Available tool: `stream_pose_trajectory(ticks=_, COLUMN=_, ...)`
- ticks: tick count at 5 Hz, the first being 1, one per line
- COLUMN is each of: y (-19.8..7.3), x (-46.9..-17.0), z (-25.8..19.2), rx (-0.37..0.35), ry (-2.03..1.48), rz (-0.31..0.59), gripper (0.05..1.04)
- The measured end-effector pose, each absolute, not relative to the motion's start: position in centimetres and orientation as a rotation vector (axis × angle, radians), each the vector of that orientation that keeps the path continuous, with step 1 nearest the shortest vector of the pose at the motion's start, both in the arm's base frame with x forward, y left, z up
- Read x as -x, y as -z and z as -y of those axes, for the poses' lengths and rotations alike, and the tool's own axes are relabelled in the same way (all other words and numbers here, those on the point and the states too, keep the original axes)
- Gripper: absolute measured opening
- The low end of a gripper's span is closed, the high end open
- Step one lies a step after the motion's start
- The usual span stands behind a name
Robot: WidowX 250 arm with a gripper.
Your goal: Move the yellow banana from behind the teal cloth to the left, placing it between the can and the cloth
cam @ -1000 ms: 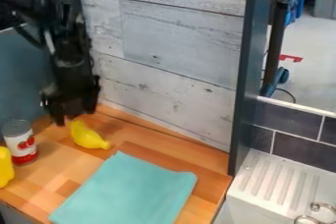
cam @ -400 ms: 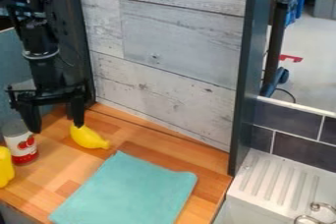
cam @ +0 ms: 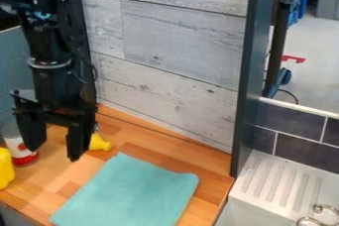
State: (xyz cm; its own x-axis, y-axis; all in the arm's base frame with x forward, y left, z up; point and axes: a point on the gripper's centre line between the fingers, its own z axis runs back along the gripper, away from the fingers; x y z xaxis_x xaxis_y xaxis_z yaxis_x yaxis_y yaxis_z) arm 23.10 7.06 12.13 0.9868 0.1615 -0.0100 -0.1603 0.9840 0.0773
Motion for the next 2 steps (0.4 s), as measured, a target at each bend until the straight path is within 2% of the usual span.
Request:
stream_pose_trajectory(ticks=1, y=-11.9, x=-22.2, z=-4.7, rx=0.037, ry=0.082, rz=0.011, gripper=1.001)
stream_pose_trajectory(ticks=2, y=-11.3, x=-22.1, z=-2.7, rx=0.034, ry=0.316, rz=0.006, gripper=1.001)
